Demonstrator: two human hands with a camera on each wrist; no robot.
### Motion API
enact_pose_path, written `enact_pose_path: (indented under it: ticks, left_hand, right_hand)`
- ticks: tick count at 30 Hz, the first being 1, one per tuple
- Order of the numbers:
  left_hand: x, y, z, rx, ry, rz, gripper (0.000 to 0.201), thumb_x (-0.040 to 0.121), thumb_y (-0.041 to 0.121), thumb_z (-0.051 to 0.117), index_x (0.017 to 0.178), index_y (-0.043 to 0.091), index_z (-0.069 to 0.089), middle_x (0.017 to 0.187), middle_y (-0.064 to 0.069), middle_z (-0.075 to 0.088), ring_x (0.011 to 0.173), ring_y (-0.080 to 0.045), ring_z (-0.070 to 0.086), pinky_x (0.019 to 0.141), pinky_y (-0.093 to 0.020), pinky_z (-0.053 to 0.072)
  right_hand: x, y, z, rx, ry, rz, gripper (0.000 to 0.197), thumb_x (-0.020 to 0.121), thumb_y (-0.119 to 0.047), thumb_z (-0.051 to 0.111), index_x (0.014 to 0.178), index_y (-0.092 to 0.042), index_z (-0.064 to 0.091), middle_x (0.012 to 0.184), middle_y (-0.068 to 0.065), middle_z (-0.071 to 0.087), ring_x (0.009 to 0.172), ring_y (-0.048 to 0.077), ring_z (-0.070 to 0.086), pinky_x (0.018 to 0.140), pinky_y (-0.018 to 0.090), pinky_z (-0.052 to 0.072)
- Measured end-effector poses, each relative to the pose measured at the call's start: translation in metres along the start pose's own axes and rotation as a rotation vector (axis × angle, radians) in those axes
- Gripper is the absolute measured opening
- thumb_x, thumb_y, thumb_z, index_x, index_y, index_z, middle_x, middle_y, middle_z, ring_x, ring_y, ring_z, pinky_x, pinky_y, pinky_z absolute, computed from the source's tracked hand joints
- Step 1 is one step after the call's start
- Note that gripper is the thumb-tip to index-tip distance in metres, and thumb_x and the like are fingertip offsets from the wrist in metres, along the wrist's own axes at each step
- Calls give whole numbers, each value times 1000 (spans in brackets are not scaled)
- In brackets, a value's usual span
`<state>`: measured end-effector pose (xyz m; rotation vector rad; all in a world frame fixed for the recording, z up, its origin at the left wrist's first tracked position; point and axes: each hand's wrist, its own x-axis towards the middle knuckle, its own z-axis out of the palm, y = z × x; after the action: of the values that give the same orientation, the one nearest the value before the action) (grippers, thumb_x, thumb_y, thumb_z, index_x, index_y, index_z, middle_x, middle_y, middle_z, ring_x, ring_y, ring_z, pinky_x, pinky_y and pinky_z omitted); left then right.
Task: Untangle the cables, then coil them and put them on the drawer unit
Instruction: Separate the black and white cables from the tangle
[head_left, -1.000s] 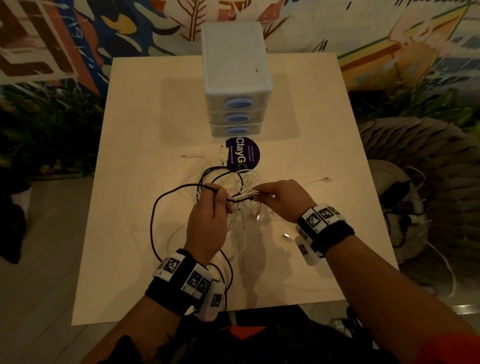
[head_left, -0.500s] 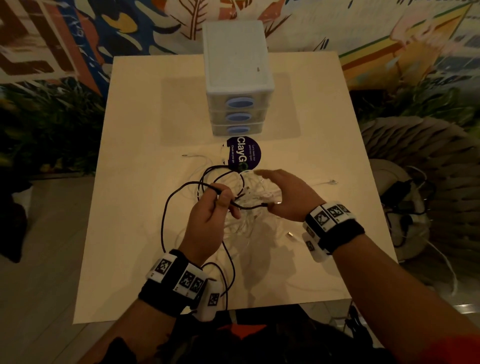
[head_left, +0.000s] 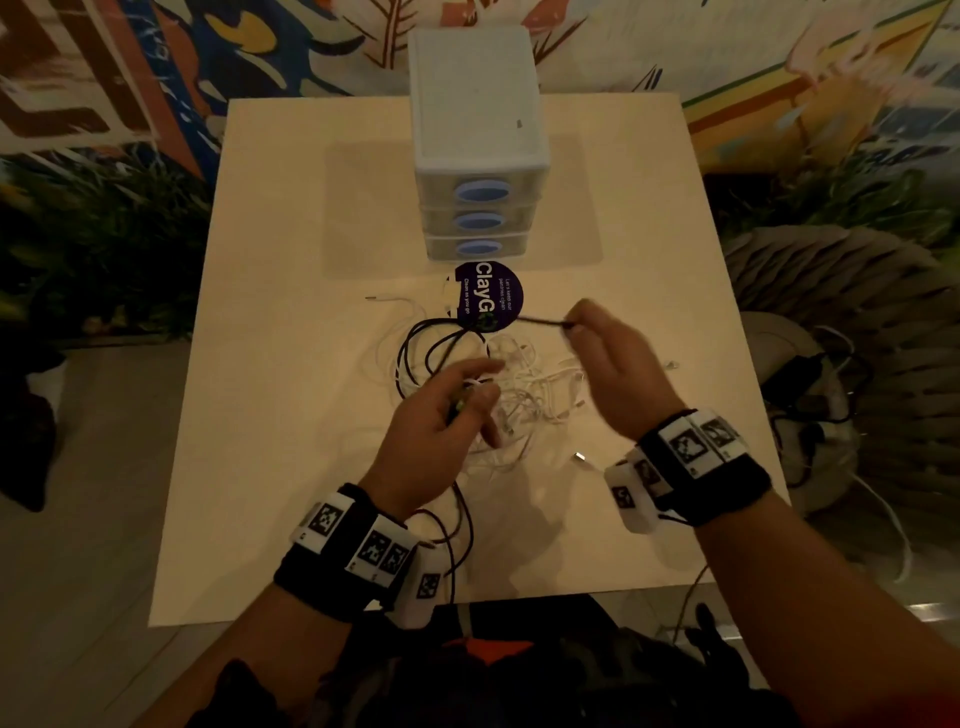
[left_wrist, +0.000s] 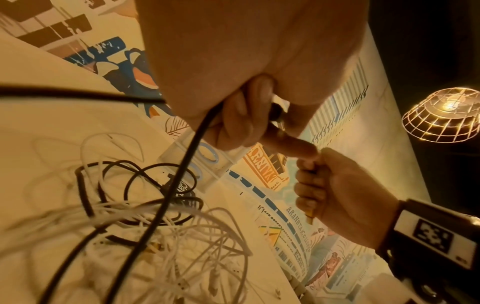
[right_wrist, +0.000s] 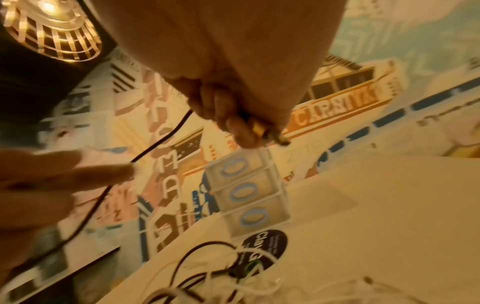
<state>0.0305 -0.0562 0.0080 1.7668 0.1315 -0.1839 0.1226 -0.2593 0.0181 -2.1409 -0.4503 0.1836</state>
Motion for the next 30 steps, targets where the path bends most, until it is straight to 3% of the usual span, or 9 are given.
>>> enact_pose_path:
  ticks: [3,6,7,10,13,16,24,27,30]
  left_hand:
    - [-15,1,-10,65,-214,-27,12,101,21,62,104,22,74,69,-1,70,64,-24,68,70,-40,56]
    - [-27,-1,-20,96,-378,-18,14,98,23,65,87,23,74,70,-7,66,60,-28,63,60,-40,54]
    - [-30,-3,-23,101,-371,4,18,97,27,65,80,24,71,67,-7,63,57,-29,59,56,-38,51]
    - [-33,-8,-29,-86,-180,8,27,93,29,61,66,27,63,58,6,51,46,-8,41,47,-21,34]
    - [-31,-3,-42,-664,-12,-209,35,95,35,54,62,24,51,52,6,35,41,-8,20,40,-21,15]
    - [-28,1,-51,-849,60,-378,42,103,38,41,65,21,45,50,5,25,42,-9,10,39,-16,11]
    - [-32,-14,-44,-393,-172,-727,30,105,38,46,84,19,55,64,2,21,51,-12,9,43,-19,9]
    - [-29,-26,-36,-169,-127,-701,23,104,34,50,94,15,58,63,0,30,49,-13,17,47,-23,12]
    - [-23,-41,-27,181,-20,-553,15,100,42,58,105,28,60,67,1,53,41,-7,36,42,-22,33]
  right_hand:
    - [1,14,-23,-50,279,129,29,107,-28,43,80,-17,43,66,-6,41,61,11,37,60,31,31]
    - [3,28,-50,-110,426,188,31,106,-34,49,81,-17,43,65,-8,42,58,8,39,63,28,30]
    - [3,32,-57,-123,450,194,31,105,-36,49,82,-17,44,65,-8,42,56,6,41,63,28,30]
    - [3,40,-70,-142,485,241,34,104,-41,48,82,-15,44,64,-7,41,55,2,41,63,29,32]
    - [0,51,-75,-171,522,294,35,104,-41,49,84,-13,46,65,-7,41,61,15,40,66,33,34]
    - [-6,66,-77,-202,564,357,33,104,-42,47,88,-14,48,66,-8,42,69,20,45,65,31,32]
    - [-16,94,-90,-155,713,488,30,107,-41,42,96,-14,46,72,-11,41,77,19,45,64,25,28]
    - [-18,91,-85,-150,640,424,32,106,-40,46,91,-11,50,68,-9,42,64,15,42,58,26,31]
    - [-20,87,-75,-134,533,359,33,105,-32,51,82,-9,51,63,-5,43,60,14,40,58,28,33]
